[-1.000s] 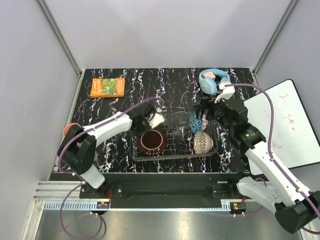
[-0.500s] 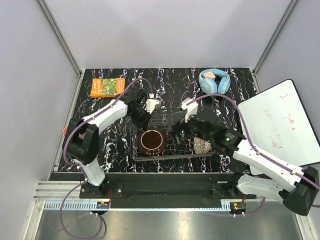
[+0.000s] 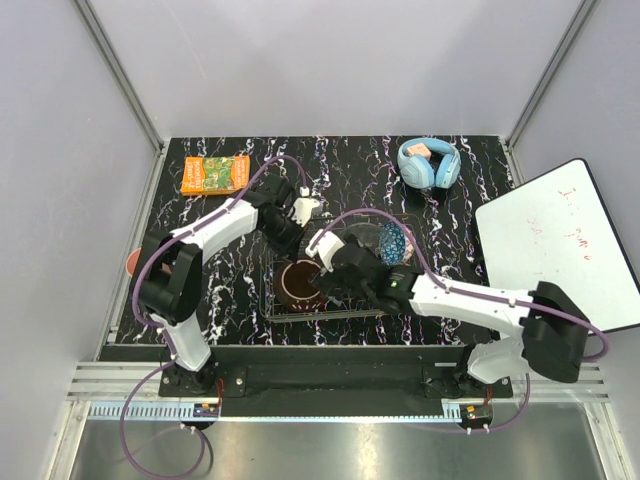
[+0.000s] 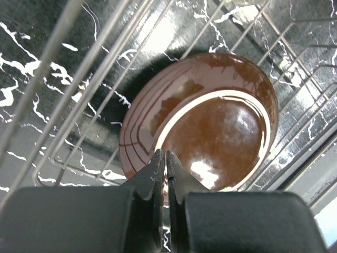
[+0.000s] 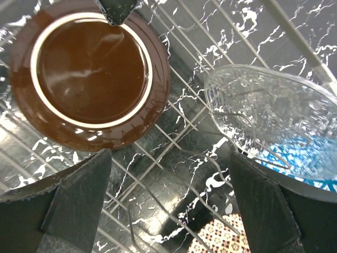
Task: Load the mixed dishes into the dish rack
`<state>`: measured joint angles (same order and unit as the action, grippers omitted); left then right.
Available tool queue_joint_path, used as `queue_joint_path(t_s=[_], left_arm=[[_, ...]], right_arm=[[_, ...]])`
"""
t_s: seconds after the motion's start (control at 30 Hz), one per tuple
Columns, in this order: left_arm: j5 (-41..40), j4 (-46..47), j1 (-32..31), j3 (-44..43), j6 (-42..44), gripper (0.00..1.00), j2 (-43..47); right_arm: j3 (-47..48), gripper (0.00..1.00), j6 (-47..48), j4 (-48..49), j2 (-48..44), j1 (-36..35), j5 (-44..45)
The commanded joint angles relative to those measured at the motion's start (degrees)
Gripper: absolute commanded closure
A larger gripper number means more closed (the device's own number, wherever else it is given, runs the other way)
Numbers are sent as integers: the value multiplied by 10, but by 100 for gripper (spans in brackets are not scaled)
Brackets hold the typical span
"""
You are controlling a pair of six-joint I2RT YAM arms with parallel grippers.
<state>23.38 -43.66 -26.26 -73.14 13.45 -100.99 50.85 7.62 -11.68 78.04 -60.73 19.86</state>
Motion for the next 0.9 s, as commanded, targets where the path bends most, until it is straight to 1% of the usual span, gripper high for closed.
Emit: queue_joint_path(t_s=[0.0, 0.27, 0.43, 0.53, 0.57, 0.63, 0.7, 0.77, 0.87], left_arm=[[4, 24, 2, -8, -4, 93, -18], [4, 24, 1, -9, -1, 93, -28], [8, 27, 1, -4, 1, 93, -33], [7, 30, 2, -1, 4, 93, -36], [6, 31, 2, 1, 5, 93, -38], [5, 31, 2, 3, 5, 93, -40], [3, 31, 2, 5, 8, 93, -38], [2, 31, 2, 7, 8, 93, -34], [-2, 31, 2, 11, 10, 93, -32]], right_arm=[[43, 0, 19, 36, 34, -4, 16], [57, 0, 16, 26, 78, -4, -40], [65, 0, -14, -11, 83, -4, -76], [63, 0, -64, -28, 76, -4, -106], [65, 0, -103, -38, 75, -4, -119], [65, 0, -142, -47, 76, -4, -131], [72, 0, -200, -65, 78, -4, -148], [75, 0, -245, -69, 88, -4, -177], [80, 0, -290, -69, 103, -4, -197]])
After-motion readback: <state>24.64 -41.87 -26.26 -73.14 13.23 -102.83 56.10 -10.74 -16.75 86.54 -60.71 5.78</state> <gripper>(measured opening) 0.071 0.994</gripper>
